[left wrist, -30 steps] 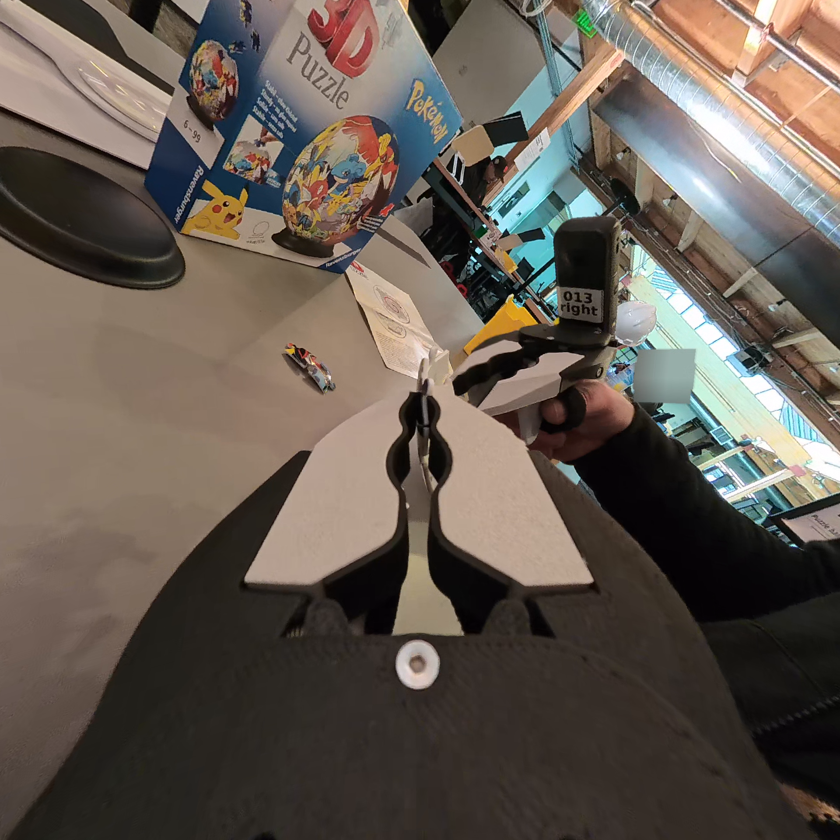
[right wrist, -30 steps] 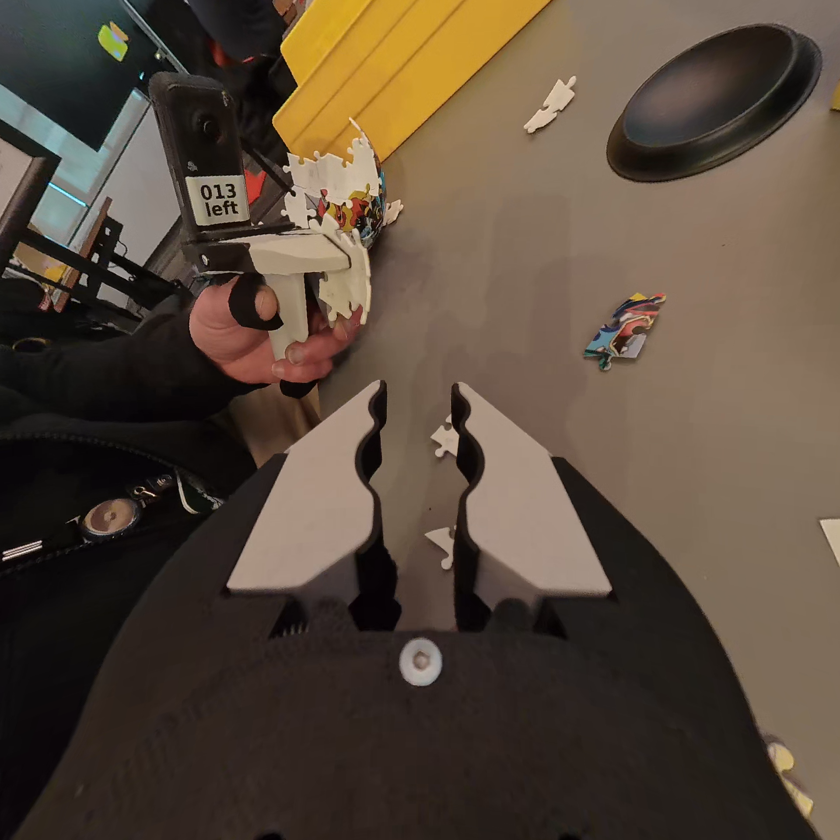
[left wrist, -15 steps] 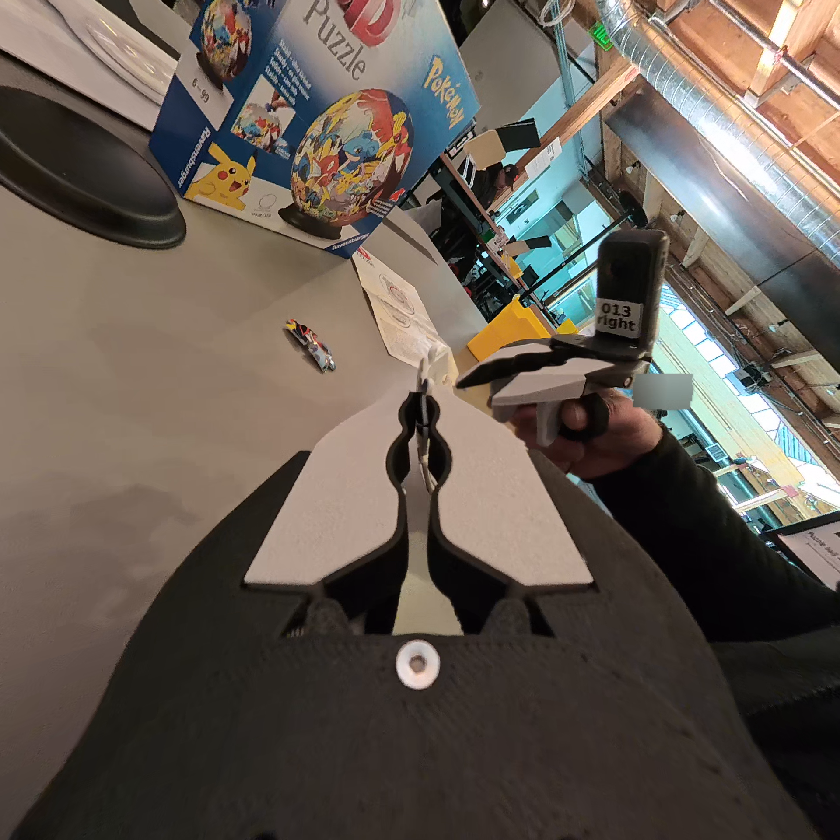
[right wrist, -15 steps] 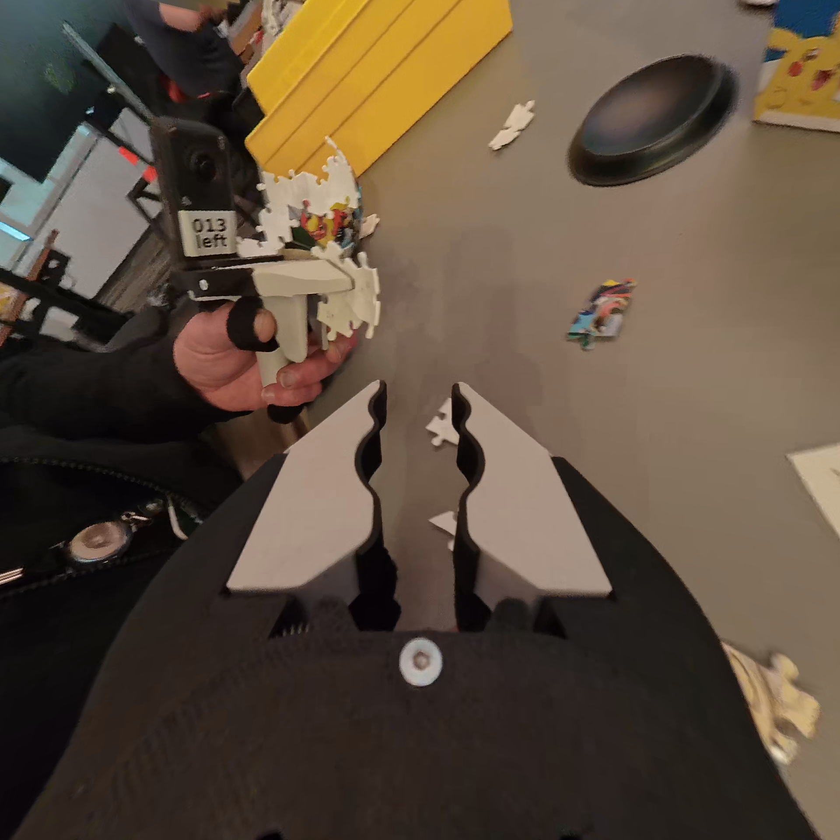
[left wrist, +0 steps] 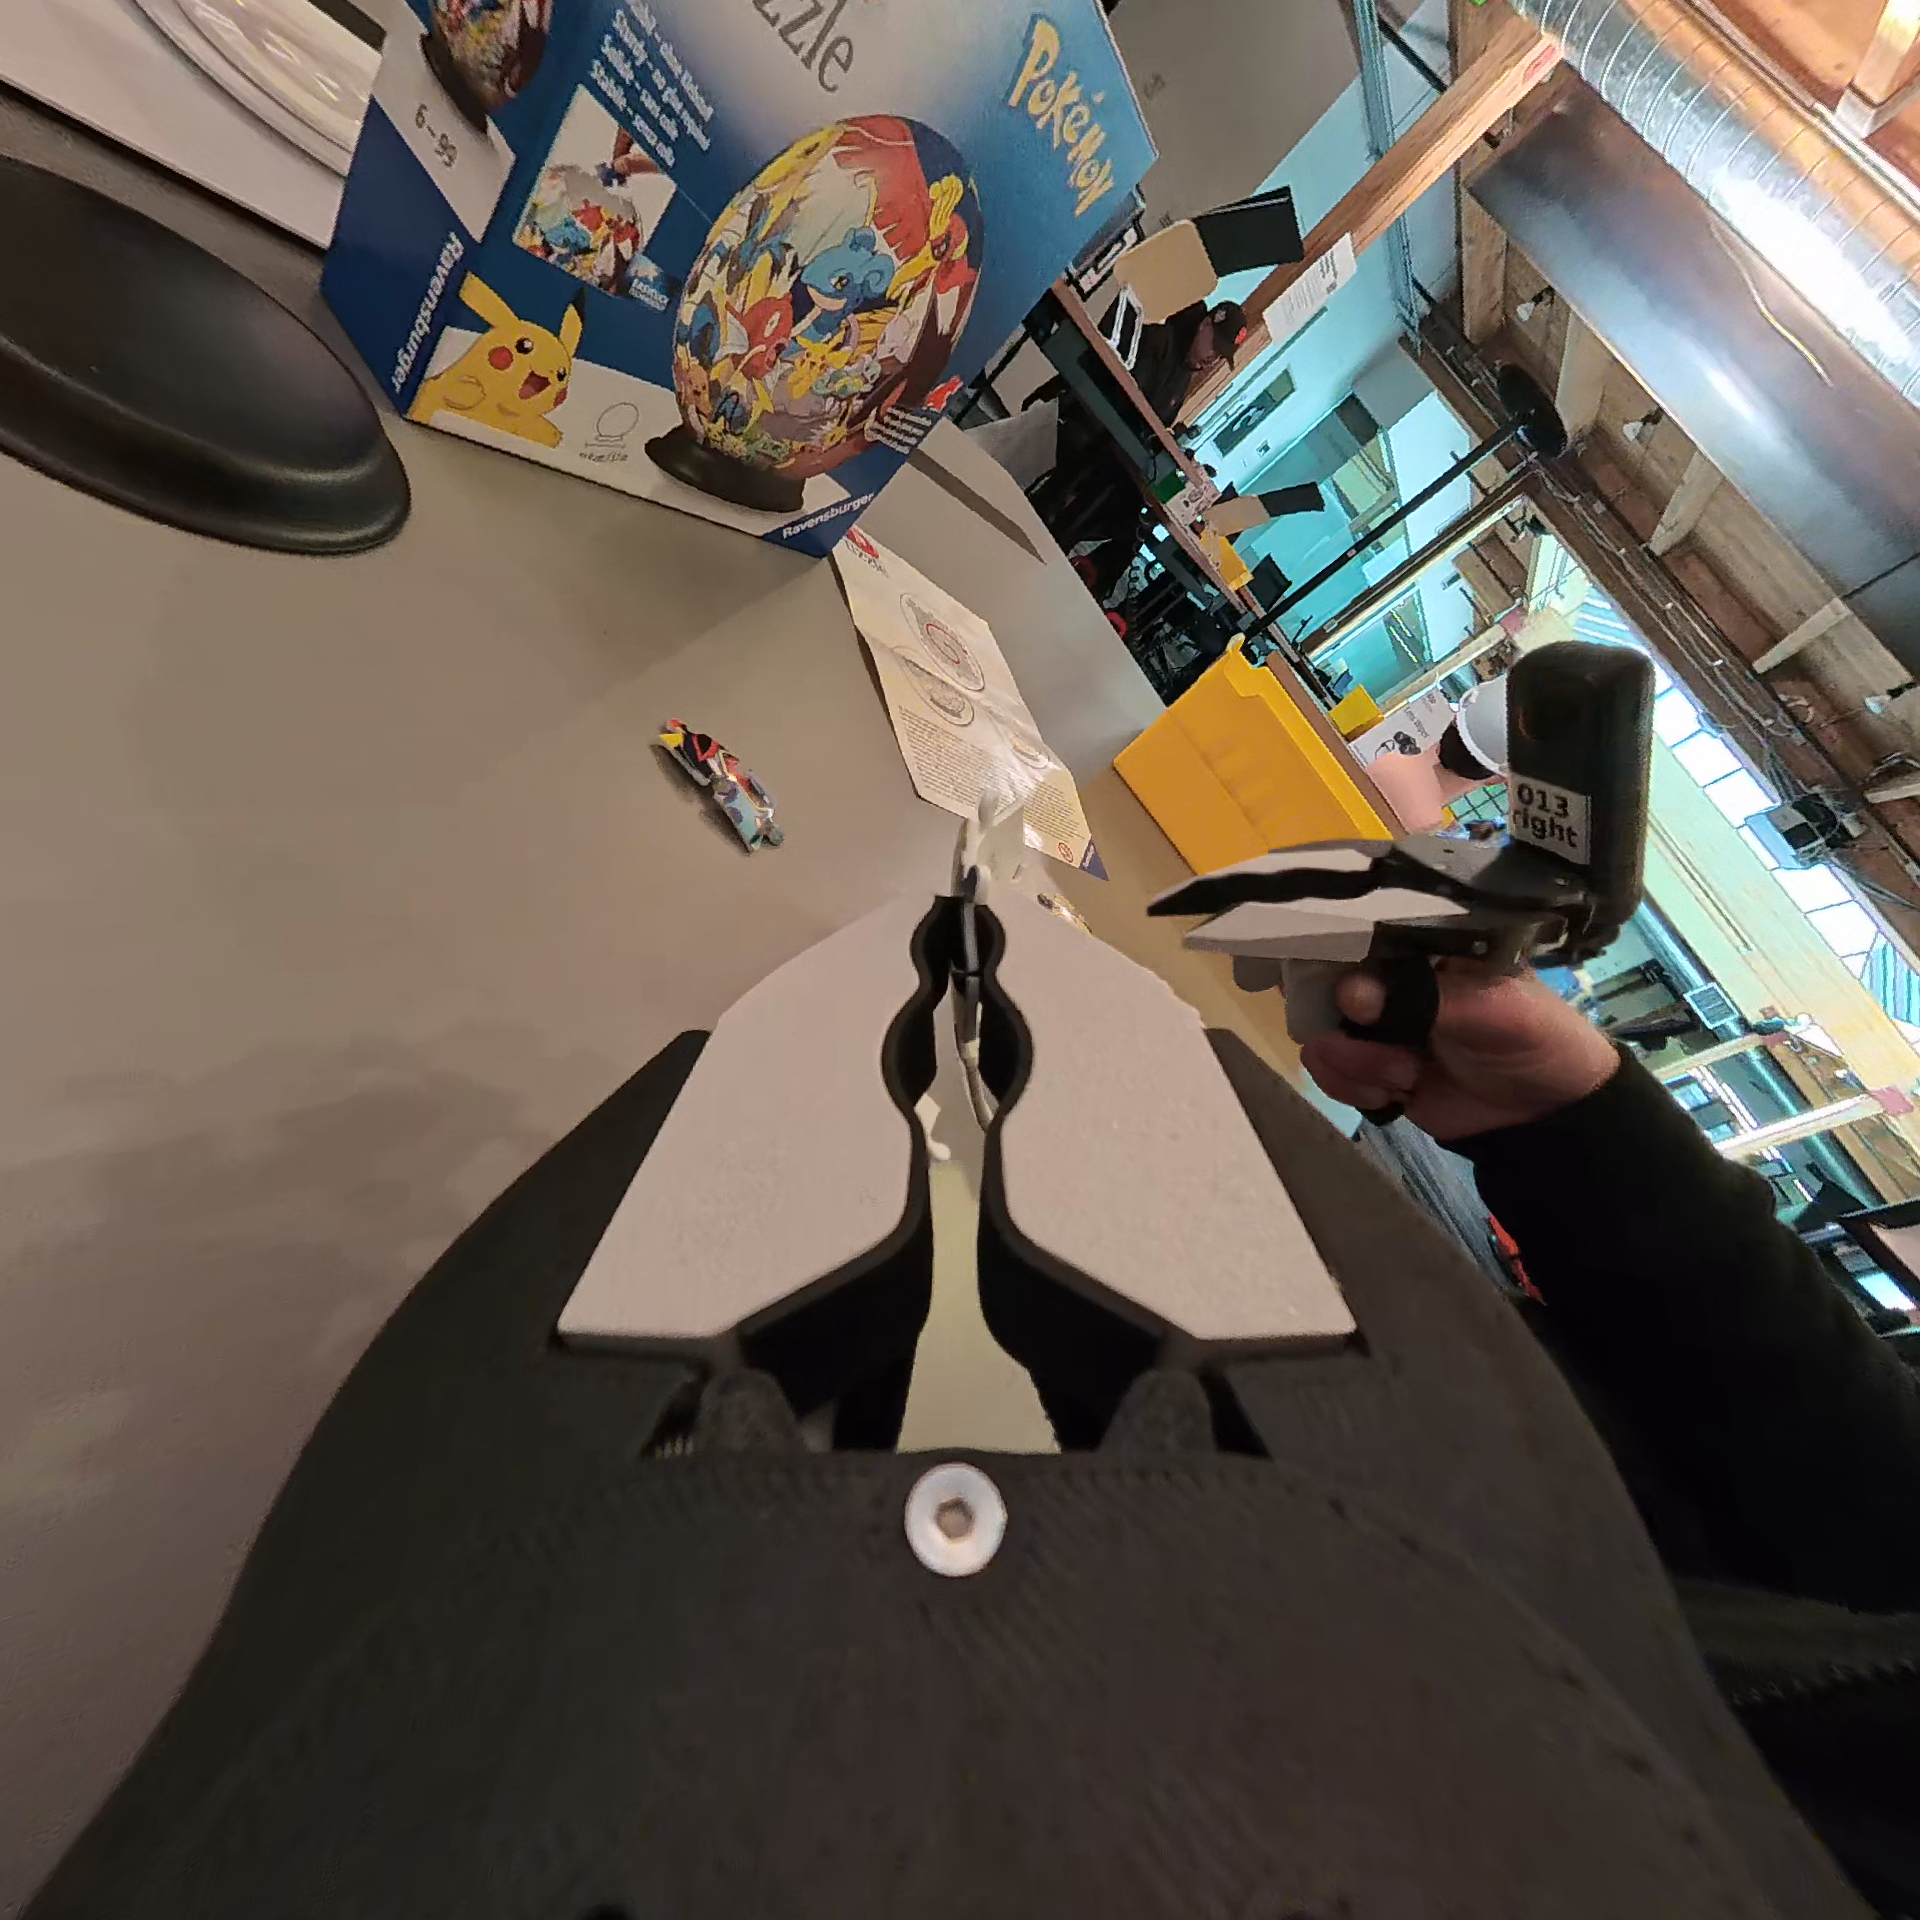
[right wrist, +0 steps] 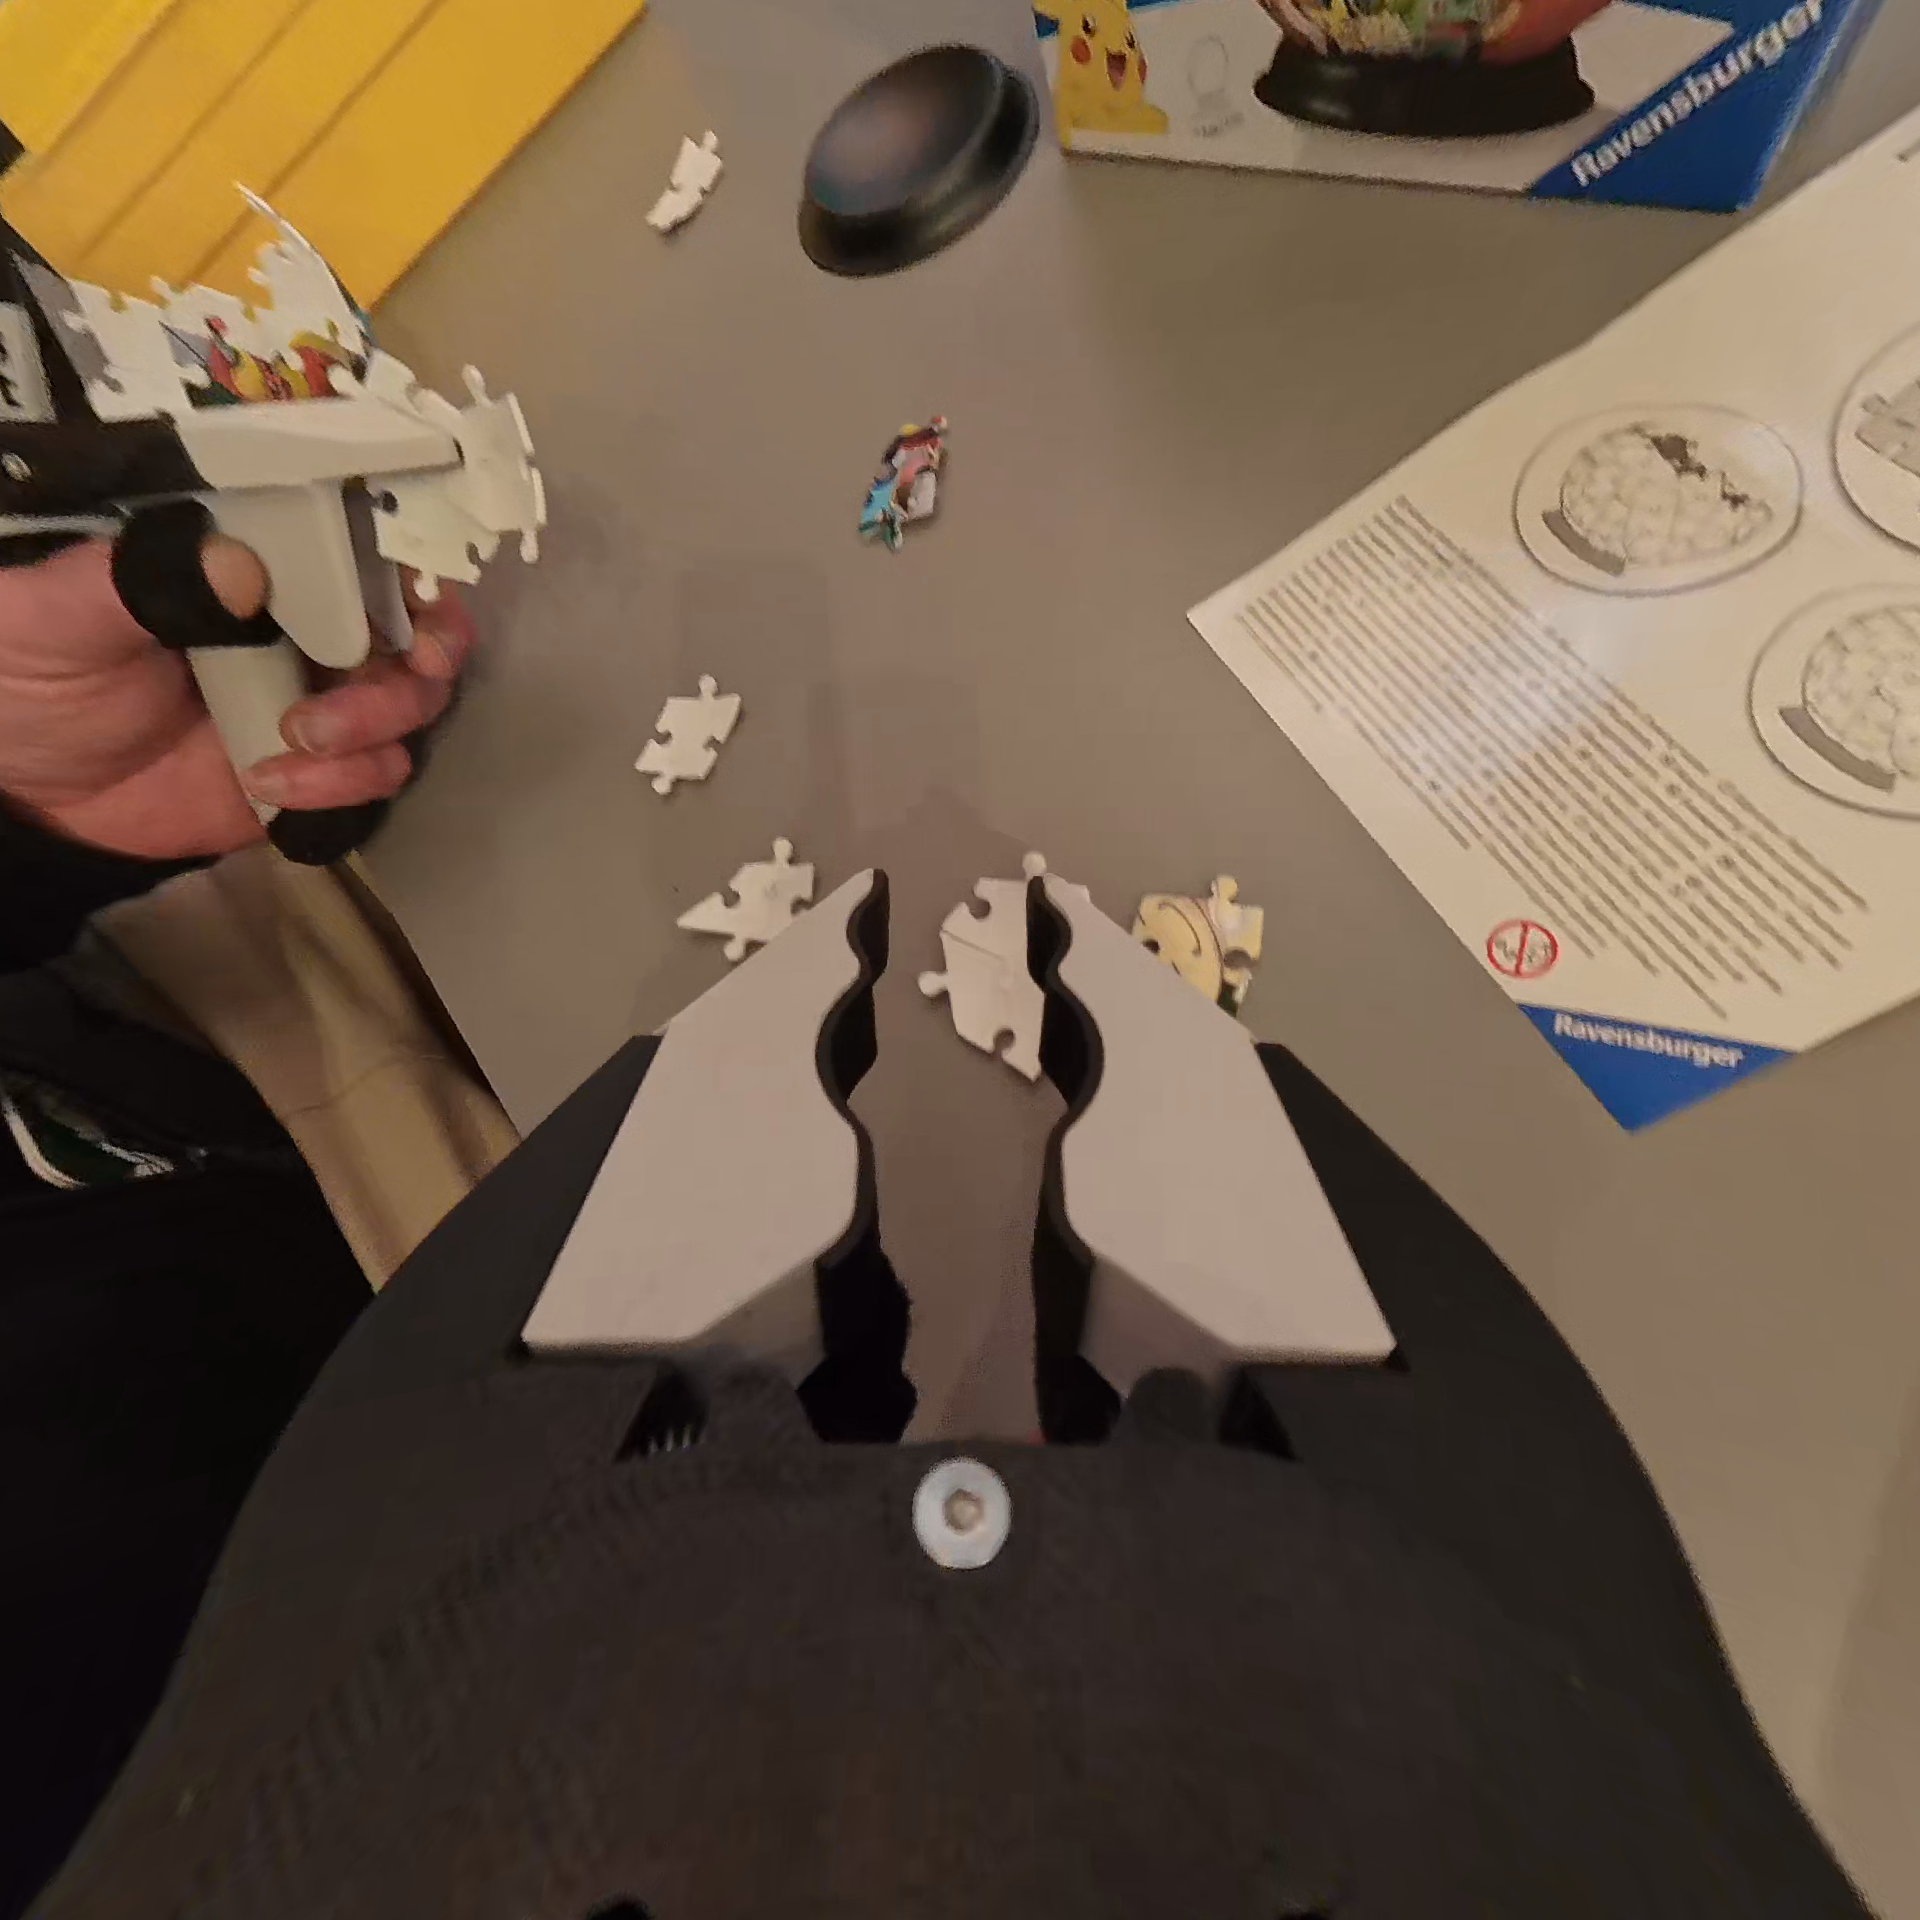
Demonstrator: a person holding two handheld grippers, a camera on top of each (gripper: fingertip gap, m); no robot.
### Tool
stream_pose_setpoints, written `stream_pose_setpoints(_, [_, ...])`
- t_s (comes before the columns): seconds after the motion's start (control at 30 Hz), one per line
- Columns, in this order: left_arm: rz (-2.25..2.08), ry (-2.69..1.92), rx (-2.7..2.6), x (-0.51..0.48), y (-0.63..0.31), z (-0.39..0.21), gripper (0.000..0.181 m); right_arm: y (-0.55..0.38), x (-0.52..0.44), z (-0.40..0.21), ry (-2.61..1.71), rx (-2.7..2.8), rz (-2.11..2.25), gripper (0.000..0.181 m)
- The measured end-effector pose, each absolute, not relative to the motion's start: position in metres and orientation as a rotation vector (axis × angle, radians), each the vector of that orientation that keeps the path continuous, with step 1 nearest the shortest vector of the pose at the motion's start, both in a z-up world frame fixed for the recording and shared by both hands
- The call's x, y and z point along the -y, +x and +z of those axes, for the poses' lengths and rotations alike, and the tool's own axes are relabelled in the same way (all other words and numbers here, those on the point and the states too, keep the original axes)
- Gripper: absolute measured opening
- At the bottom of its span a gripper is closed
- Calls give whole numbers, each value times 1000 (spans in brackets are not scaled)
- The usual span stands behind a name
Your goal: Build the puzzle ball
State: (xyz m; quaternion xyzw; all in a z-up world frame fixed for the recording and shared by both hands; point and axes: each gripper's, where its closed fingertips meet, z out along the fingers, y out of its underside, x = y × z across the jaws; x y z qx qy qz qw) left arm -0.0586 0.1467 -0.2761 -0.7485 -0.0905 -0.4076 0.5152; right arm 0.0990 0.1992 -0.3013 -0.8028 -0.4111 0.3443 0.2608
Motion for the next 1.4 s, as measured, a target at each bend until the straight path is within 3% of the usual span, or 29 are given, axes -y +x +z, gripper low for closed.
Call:
stream_pose_setpoints(0.27, [-993,-1820,211,-154,-43,-279,2,124,-190,-324,-2227,1180,763,30])
stream_pose_setpoints(0.67, [-889,-1939,203,-152,-44,-294,2,44,-129,-325,-2126,1469,897,33])
stream_pose_setpoints(0.77, [-851,-1981,212,-149,-48,-301,2,50,-133,-340,-2154,1530,739,33])
stream_pose_setpoints(1.1, [-790,-2093,220,-135,-63,-313,2,41,-131,-348,-2121,1595,639,5])
stream_pose_setpoints(1.4, [-738,-2142,214,-124,-76,-319,2,8,-109,-348,-2033,1707,670,0])
